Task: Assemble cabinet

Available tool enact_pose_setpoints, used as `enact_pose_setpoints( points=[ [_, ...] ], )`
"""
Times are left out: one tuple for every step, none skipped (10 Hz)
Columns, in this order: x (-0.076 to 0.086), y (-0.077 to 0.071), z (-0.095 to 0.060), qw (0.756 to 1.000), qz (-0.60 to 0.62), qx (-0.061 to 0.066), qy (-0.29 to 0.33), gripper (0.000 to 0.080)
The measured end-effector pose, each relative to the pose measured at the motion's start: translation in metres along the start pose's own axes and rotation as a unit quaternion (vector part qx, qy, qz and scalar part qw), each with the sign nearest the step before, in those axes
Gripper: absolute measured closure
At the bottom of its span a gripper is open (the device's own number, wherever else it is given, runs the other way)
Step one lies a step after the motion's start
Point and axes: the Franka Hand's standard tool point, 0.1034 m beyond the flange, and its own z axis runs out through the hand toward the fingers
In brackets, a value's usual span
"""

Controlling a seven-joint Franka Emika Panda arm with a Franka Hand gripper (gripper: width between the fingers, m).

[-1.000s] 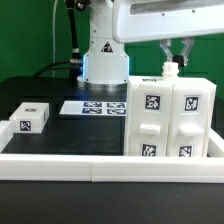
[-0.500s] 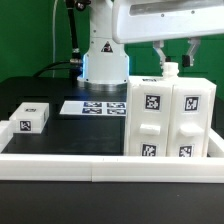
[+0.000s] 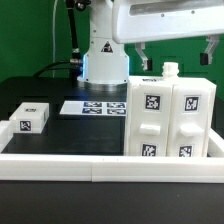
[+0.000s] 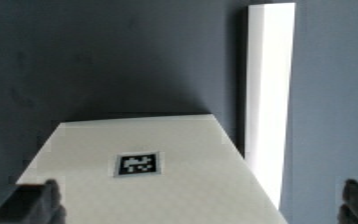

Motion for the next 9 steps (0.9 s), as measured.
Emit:
enact_pose_setpoints(
  points=[
    [-0.002,0.0,0.001,1.0,0.001,0.0,-0.002,0.0003],
    [-0.015,-0.001,0.006,1.0,0.028,-0.012,-0.003,0.0003],
    [-0.03,-0.001,0.012,0.999,0.045,-0.023,-0.009,0.0002],
    [-0.046,0.002,0.022,0.998,0.058,-0.034,-0.019,0.0002],
    [-0.056,0.007,0.03,0.997,0.057,-0.041,-0.022,0.0002],
    [-0.061,0.01,0.035,0.997,0.058,-0.042,-0.021,0.0002],
    [-0.059,0.009,0.033,0.997,0.057,-0.042,-0.019,0.0002],
    [-0.059,0.009,0.033,0.997,0.056,-0.041,-0.019,0.0002],
    [-0.059,0.011,0.033,0.997,0.056,-0.042,-0.019,0.0002]
  ],
)
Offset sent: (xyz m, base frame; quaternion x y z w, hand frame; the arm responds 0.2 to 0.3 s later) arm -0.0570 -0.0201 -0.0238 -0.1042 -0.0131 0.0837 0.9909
